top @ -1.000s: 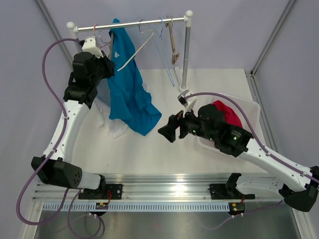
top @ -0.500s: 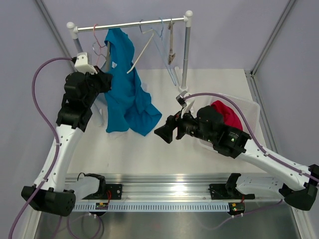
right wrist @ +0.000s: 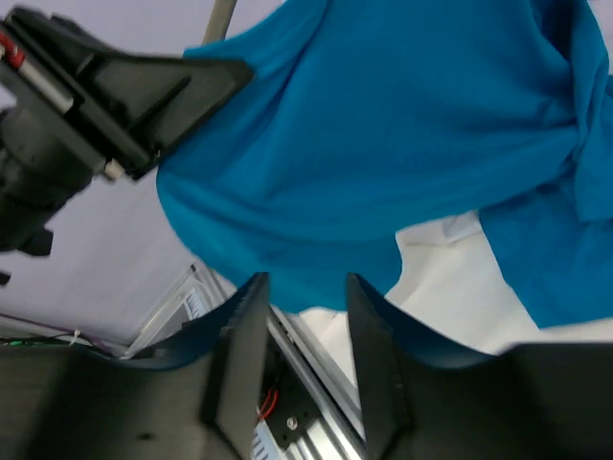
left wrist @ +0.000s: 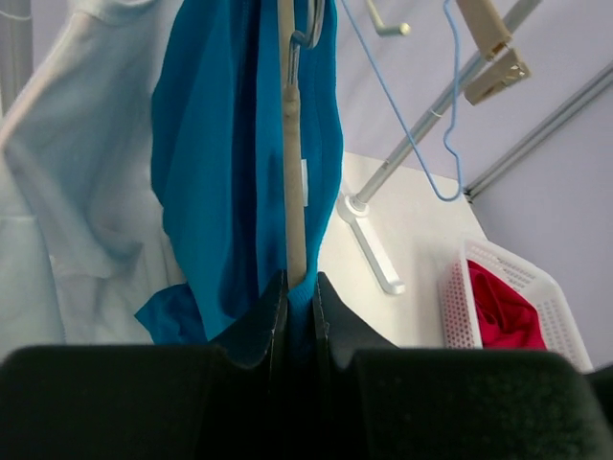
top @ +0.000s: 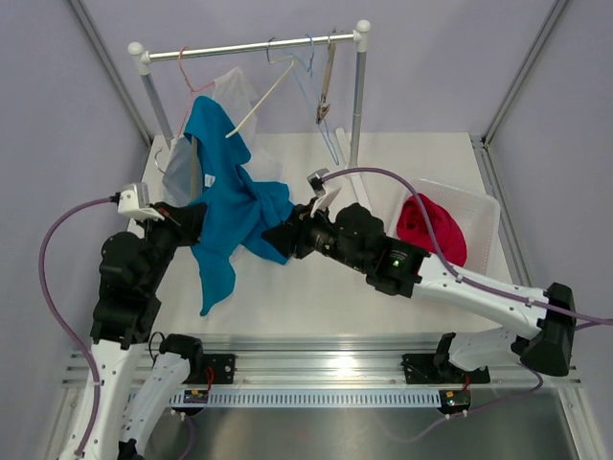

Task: Remove the t-shirt from the hanger

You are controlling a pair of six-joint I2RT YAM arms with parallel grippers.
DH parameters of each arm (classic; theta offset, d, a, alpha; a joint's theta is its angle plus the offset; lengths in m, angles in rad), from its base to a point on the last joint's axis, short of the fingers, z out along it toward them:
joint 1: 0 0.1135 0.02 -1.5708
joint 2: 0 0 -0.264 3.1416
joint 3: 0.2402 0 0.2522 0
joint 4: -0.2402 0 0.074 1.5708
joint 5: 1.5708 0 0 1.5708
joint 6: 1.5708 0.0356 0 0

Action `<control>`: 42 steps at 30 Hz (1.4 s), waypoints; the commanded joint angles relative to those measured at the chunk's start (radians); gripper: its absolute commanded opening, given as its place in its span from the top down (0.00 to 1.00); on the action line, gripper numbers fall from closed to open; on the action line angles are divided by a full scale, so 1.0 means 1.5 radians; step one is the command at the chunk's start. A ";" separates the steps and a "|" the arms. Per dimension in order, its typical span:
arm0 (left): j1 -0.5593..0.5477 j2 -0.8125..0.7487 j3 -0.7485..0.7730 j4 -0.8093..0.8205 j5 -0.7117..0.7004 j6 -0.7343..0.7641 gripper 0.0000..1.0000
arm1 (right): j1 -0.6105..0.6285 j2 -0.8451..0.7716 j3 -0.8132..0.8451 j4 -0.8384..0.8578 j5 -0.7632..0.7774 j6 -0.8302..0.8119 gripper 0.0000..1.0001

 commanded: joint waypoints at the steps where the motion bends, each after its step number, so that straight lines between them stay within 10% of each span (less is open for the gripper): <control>1: -0.003 -0.055 -0.041 0.031 0.063 -0.036 1.00 | 0.031 0.047 0.051 0.120 0.057 0.043 0.59; 6: -0.003 -0.140 -0.087 -0.002 0.117 -0.054 1.00 | 0.057 0.102 0.112 0.163 0.105 0.050 0.75; 21: -0.036 -0.226 -0.101 -0.056 0.198 -0.098 1.00 | 0.083 0.277 0.254 0.110 0.122 0.084 0.53; 31: -0.038 -0.218 -0.071 -0.057 0.199 -0.107 1.00 | 0.083 0.265 0.201 0.138 0.100 0.118 0.65; 33: -0.038 -0.212 -0.065 -0.057 0.210 -0.104 0.87 | 0.083 0.254 0.194 0.137 0.101 0.112 0.78; 34: -0.037 -0.210 -0.055 -0.056 0.212 -0.099 0.59 | 0.083 0.250 0.191 0.136 0.102 0.111 0.84; 36: -0.037 -0.205 -0.041 -0.057 0.224 -0.095 0.38 | 0.083 0.231 0.178 0.132 0.103 0.105 0.95; 42: -0.037 -0.190 0.015 -0.058 0.244 -0.094 0.30 | 0.083 0.187 0.129 0.129 0.104 0.109 0.98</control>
